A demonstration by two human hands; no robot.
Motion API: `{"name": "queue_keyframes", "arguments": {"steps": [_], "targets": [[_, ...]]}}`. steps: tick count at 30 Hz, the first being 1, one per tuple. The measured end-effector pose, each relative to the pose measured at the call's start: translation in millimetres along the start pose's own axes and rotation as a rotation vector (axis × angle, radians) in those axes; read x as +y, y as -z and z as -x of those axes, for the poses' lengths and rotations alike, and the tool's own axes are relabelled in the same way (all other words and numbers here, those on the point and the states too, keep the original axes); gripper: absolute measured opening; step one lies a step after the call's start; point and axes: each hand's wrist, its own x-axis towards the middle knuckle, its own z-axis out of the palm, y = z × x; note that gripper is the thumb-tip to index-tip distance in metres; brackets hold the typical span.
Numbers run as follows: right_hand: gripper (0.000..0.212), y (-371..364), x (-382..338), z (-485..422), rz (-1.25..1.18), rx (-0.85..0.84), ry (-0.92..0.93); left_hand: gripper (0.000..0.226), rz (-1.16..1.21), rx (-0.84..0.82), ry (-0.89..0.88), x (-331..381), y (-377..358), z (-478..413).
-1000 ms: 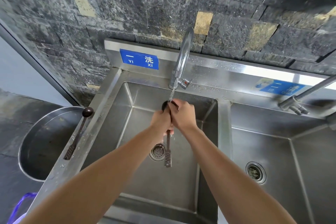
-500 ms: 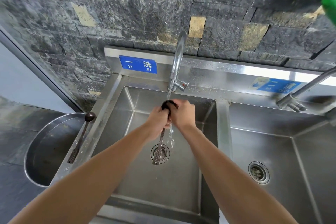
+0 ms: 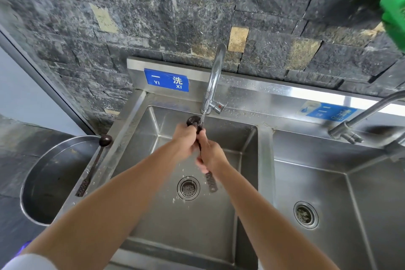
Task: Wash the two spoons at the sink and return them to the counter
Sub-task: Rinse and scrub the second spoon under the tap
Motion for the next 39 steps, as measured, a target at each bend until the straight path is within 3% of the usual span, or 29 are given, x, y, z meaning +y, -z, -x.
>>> {"name": "queue_keyframes", "arguments": {"steps": [1, 3, 5, 6, 8, 9, 11, 13, 14, 16, 18, 20, 22, 23, 26, 27, 29, 30, 32, 34, 36, 39], "targets": [[0.076, 9.0, -0.7, -2.1, 0.16, 0.043, 0.031, 0.021, -0.093, -0.041, -0.098, 1.8, 4.6, -0.9], [0.08, 29.5, -2.8, -3.9, 0.522, 0.15, 0.142, 0.009, -0.509, -0.171, -0.344, 5.6, 19.9, -1.6], [0.081, 47.7, -4.6, -3.1, 0.858, 0.243, 0.251, 0.029, -1.013, -0.272, -0.525, 7.5, 28.7, -3.5], [0.081, 55.3, -3.3, -3.9, 0.925, 0.279, 0.293, 0.028, -1.099, -0.281, -0.579, 10.3, 29.6, -2.3], [0.08, 59.5, -6.3, -4.8, 0.892, 0.282, 0.264, 0.015, -1.043, -0.268, -0.635, 12.2, 25.3, -0.5], [0.078, 57.5, -10.5, -3.5, 0.771, 0.221, 0.184, 0.011, -0.871, -0.244, -0.56, 12.4, 20.4, -0.1], [0.068, 44.6, -18.1, -2.4, 0.219, -0.03, -0.059, 0.02, -0.274, -0.203, -0.245, 8.6, 2.3, 1.7], [0.062, 29.3, -18.9, 1.0, -0.26, -0.154, -0.203, 0.029, 0.068, -0.062, -0.054, 3.2, -11.7, 2.2], [0.063, 26.1, -18.0, -0.7, -0.25, -0.117, -0.186, 0.028, 0.092, -0.053, -0.027, -0.2, -13.6, 0.6], [0.066, 33.0, -13.8, -1.6, 0.199, 0.058, -0.02, 0.023, -0.033, -0.176, -0.053, 1.9, -4.9, 2.4], [0.07, 53.1, -9.8, -3.5, 0.764, 0.18, 0.175, 0.027, -0.527, -0.323, -0.276, 8.3, 12.4, 2.9], [0.073, 70.1, -8.3, -7.6, 0.959, 0.201, 0.286, 0.026, -0.981, -0.329, -0.47, 12.7, 21.7, -1.0], [0.071, 72.0, -9.3, -11.7, 0.835, 0.162, 0.237, 0.029, -0.998, -0.306, -0.507, 15.9, 18.2, 0.2], [0.068, 67.1, -12.4, -11.2, 0.702, 0.125, 0.174, 0.031, -0.866, -0.282, -0.472, 16.6, 13.6, 0.8], [0.06, 35.8, -21.6, -4.7, 0.158, -0.04, -0.077, 0.021, -0.096, -0.161, -0.128, 13.9, -7.3, -0.1], [0.065, 25.7, -22.5, -1.0, -0.035, -0.057, -0.158, 0.02, 0.037, -0.1, -0.049, 10.9, -12.7, -1.1], [0.072, 17.5, -25.0, 3.9, -0.186, -0.008, -0.208, 0.02, -0.011, -0.039, -0.068, 5.7, -17.3, -1.1], [0.073, 21.0, -22.7, 6.0, -0.075, 0.05, -0.15, 0.016, -0.158, -0.048, -0.154, 8.5, -13.0, -0.3], [0.076, 41.3, -14.2, 4.9, 0.495, 0.2, 0.089, 0.016, -0.685, -0.202, -0.413, 18.2, 3.2, -0.8], [0.077, 64.9, -15.5, 3.6, 0.983, 0.28, 0.323, 0.017, -1.094, -0.407, -0.489, 24.9, 18.9, -3.1], [0.071, 76.2, -22.4, -2.2, 1.119, 0.27, 0.416, 0.016, -1.015, -0.474, -0.423, 26.2, 21.9, -0.8], [0.066, 74.0, -32.4, -5.9, 1.112, 0.329, 0.407, 0.026, -0.303, -0.389, -0.109, 23.3, 10.6, 2.6]]}}
